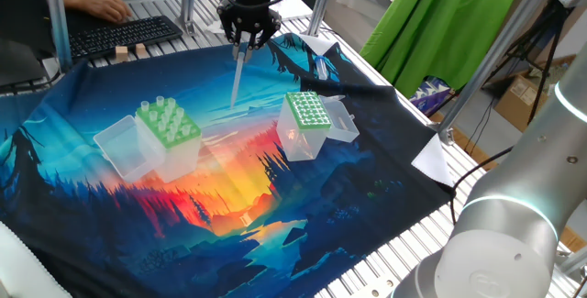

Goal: Transfer all large pipette tips from one holder to another

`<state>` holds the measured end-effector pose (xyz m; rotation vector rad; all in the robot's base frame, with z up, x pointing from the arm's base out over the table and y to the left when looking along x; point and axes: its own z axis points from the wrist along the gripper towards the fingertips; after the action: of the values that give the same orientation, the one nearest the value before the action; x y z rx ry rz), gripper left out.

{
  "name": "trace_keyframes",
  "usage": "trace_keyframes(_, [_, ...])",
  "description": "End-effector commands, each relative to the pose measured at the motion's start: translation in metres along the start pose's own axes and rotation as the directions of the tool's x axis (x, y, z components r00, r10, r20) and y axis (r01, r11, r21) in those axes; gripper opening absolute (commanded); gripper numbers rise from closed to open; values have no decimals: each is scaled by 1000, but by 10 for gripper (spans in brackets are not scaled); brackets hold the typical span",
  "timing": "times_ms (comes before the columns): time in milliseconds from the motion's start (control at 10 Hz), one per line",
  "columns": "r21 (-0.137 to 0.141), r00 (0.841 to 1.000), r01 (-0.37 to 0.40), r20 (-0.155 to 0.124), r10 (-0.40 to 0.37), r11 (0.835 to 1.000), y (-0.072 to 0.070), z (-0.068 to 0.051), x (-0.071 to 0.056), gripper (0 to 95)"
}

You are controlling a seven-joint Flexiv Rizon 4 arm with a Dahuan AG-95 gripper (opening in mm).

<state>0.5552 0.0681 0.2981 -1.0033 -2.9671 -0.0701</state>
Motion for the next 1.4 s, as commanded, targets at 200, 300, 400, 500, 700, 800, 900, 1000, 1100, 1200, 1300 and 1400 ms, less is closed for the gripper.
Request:
trace_keyframes(200, [23, 1000, 30, 6, -30, 999, 0, 0, 0, 0])
trace_keyframes(300, [29, 1000, 25, -7, -25, 999, 0, 0, 0, 0])
trace_keyframes(400, [29, 999, 31, -9, -31, 999, 0, 0, 0, 0])
trace_keyframes(500, [25, 999, 43, -6, -43, 999, -1, 0, 0, 0])
trace_keyframes(700, [23, 998, 57, -11, -57, 998, -6, -5, 5, 0])
trace_keyframes(800, [24, 997, 73, -17, -73, 997, -13, -10, 7, 0])
trace_keyframes(900, [22, 996, 91, -27, -91, 996, -24, -16, 7, 0])
trace_keyframes(1000, [16, 994, 106, -39, -105, 994, -36, -20, 6, 0])
trace_keyframes(1100, [9, 991, 125, -46, -124, 992, -51, -25, 4, 0])
trace_keyframes(1200, [11, 987, 156, -46, -155, 988, -68, -30, 2, 0])
trace_keyframes(1300, [9, 982, 184, -47, -183, 983, -82, -34, -1, 0])
trace_keyframes(1400, [7, 976, 212, -46, -212, 977, -95, -39, -5, 0])
